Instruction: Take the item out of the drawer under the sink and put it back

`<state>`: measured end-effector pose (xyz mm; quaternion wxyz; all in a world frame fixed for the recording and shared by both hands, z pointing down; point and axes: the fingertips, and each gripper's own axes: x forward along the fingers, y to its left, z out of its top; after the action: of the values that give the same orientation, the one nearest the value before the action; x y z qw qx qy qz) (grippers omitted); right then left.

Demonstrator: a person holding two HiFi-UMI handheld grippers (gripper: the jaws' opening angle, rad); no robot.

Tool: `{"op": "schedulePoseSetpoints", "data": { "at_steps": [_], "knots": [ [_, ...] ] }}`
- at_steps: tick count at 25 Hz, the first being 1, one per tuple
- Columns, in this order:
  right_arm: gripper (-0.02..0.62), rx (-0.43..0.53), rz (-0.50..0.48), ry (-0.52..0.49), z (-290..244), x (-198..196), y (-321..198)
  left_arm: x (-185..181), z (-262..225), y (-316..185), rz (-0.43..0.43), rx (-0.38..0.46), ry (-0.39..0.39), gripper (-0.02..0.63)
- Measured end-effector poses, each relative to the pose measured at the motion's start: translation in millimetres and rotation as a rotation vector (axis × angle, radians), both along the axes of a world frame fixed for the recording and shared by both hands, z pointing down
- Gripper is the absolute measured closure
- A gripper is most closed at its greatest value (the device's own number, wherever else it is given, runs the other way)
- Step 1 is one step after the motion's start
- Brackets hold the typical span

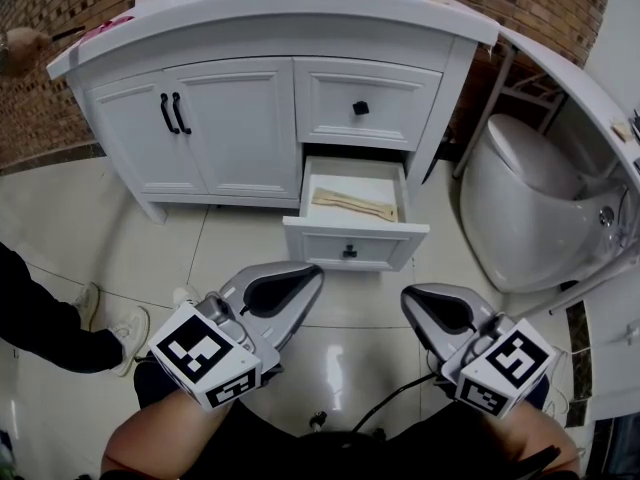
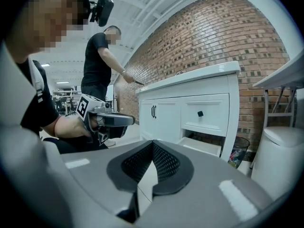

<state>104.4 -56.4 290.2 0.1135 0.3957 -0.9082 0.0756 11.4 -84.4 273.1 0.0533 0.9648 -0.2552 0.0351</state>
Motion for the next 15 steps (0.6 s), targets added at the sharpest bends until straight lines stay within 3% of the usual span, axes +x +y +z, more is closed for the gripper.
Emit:
{"op": "schedulePoseSetpoints", "data": {
  "at_steps": [15],
  "knots": [
    [0.589, 0.001, -0.011, -0.001, -1.0, -3.8, 0.2, -0.2, -0.1, -0.4, -0.002, -0.002, -0.001, 0.601]
  ]
}}
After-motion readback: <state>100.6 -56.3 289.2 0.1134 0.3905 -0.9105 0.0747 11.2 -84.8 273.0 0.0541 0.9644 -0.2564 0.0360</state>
